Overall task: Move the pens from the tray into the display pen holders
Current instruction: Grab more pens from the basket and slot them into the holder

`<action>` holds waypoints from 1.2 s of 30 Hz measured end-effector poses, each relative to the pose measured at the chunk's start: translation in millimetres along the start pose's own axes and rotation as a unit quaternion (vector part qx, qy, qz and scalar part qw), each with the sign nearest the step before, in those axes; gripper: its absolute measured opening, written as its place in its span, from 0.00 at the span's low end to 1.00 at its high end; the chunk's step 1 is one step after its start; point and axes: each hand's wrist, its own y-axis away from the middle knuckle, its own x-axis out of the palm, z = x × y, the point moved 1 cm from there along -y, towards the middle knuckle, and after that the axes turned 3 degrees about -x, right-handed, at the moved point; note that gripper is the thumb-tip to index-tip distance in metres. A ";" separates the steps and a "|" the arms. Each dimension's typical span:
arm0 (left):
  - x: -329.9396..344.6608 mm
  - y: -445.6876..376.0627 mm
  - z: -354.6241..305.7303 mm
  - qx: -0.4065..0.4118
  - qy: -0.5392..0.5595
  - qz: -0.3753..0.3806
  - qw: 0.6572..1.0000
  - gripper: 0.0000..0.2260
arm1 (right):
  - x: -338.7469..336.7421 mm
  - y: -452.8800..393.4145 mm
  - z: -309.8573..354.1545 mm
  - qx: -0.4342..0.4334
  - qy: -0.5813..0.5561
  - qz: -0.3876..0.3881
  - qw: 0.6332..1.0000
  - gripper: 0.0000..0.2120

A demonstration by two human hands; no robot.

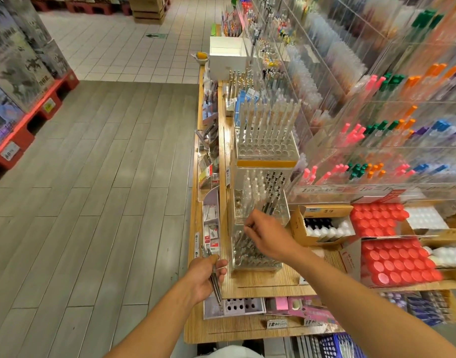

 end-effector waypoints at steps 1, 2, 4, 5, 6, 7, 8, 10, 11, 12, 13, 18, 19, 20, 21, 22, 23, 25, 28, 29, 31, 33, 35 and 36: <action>0.7 0.2 -0.7 0.001 0.006 0.002 1.000 0.05 | 3.9 0.2 -0.5 -0.015 0.019 0.003 1.000 0.03; 1.3 0.1 -1.8 0.002 0.011 0.004 1.000 0.05 | 6.9 0.2 -0.6 -0.023 0.031 0.004 0.999 0.03; 2.0 -0.7 -4.0 0.007 0.014 0.006 1.000 0.05 | 9.5 -0.9 0.2 -0.029 0.043 0.001 0.999 0.03; 2.3 -1.2 -4.8 0.009 0.015 0.007 1.000 0.05 | 9.6 -1.9 1.0 -0.033 0.046 0.002 0.998 0.03; 2.5 -1.8 -5.2 0.011 0.015 0.007 1.000 0.06 | 9.6 -2.8 1.7 -0.038 0.047 0.005 0.998 0.03; 2.8 -2.1 -5.5 0.013 0.015 0.008 1.000 0.06 | 9.7 -3.7 2.1 -0.041 0.046 0.007 0.998 0.03; 3.0 -2.5 -5.6 0.014 0.014 0.009 1.000 0.06 | 9.9 -4.3 2.0 -0.041 0.044 0.010 0.998 0.03; 3.7 -2.8 -5.2 0.014 0.018 0.011 1.000 0.07 | 10.5 -5.2 1.1 -0.038 0.047 0.018 0.998 0.03; 3.9 -2.5 -5.0 0.015 0.020 0.012 1.000 0.08 | 11.1 -5.2 0.5 -0.034 0.052 0.025 0.998 0.03; 4.0 -2.1 -5.0 0.015 0.023 0.013 1.000 0.08 | 12.1 -4.9 0.3 -0.032 0.060 0.031 0.997 0.03; 4.1 -1.5 -5.0 0.016 0.024 0.016 0.999 0.09 | 12.9 -4.8 0.5 -0.032 0.068 0.035 0.997 0.03; 5.1 1.6 -5.8 0.023 0.032 0.040 0.998 0.10 | 21.0 -8.2 4.7 -0.026 0.147 0.074 0.986 0.07; 5.4 2.6 -6.2 0.026 0.032 0.047 0.998 0.10 | 22.7 -8.6 6.1 -0.022 0.161 0.075 0.984 0.07; 5.5 3.4 -6.6 0.029 0.033 0.052 0.998 0.10 | 24.4 -8.8 7.3 -0.020 0.170 0.072 0.983 0.07; 5.6 4.3 -6.8 0.032 0.033 0.056 0.997 0.11 | 25.8 -8.9 8.7 -0.016 0.176 0.068 0.982 0.08; 5.7 4.9 -6.8 0.035 0.033 0.058 0.997 0.11 | 27.0 -9.4 9.8 -0.012 0.181 0.063 0.981 0.08; 6.0 5.3 -6.6 0.038 0.032 0.060 0.997 0.11 | 27.7 -10.3 11.1 -0.006 0.185 0.062 0.981 0.08; 6.6 6.6 -5.8 0.042 0.030 0.067 0.996 0.10 | 30.2 -12.3 12.3 0.003 0.198 0.059 0.978 0.08; 8.3 9.3 -4.6 0.048 0.027 0.079 0.995 0.09 | 32.9 -11.3 11.1 0.001 0.206 0.052 0.977 0.07; 8.9 10.4 -4.6 0.051 0.027 0.083 0.995 0.09 | 33.4 -9.2 9.7 -0.002 0.190 0.042 0.981 0.07; 9.8 11.5 -4.7 0.060 0.027 0.092 0.994 0.09 | 34.0 -4.4 6.8 0.003 0.137 0.020 0.990 0.10; 9.9 11.8 -4.4 0.067 0.029 0.102 0.992 0.10 | 33.8 -1.2 5.3 0.040 0.049 0.013 0.998 0.12; 10.3 12.4 -3.8 0.072 0.032 0.119 0.990 0.12 | 31.2 -0.1 5.7 0.095 -0.050 0.023 0.994 0.13; 10.8 12.5 -3.1 0.074 0.033 0.129 0.988 0.14 | 29.9 0.1 5.3 0.108 -0.085 0.032 0.990 0.12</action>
